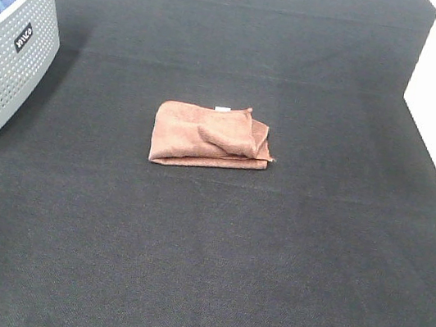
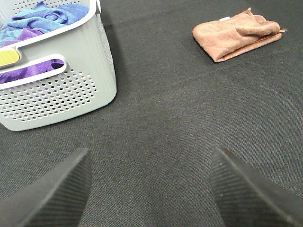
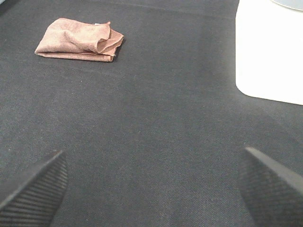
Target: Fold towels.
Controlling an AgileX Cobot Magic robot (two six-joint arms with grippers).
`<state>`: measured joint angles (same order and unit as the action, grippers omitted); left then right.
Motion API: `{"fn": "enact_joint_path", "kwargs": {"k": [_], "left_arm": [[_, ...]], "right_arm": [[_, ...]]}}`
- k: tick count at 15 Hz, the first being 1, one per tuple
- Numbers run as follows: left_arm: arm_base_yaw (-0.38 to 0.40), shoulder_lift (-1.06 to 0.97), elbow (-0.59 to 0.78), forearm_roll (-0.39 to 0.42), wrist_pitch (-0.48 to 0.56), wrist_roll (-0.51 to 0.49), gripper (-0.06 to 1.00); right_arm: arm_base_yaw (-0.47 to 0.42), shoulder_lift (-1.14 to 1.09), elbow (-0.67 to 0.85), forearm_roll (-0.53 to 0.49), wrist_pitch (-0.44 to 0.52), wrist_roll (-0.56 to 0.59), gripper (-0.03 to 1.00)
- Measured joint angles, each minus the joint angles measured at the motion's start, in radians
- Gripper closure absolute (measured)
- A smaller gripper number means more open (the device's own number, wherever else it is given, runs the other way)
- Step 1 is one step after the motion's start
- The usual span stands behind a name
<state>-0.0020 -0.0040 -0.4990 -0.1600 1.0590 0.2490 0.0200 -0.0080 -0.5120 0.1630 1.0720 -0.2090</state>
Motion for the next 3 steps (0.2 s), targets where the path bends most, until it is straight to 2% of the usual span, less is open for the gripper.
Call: {"fn": "enact_joint_path", "kwargs": {"k": [3], "left_arm": [[0.0, 0.0, 0.0, 0.0, 0.0, 0.0, 0.27]], "right_arm": [[0.0, 0.0, 0.0, 0.002, 0.0, 0.0, 0.05]]}}
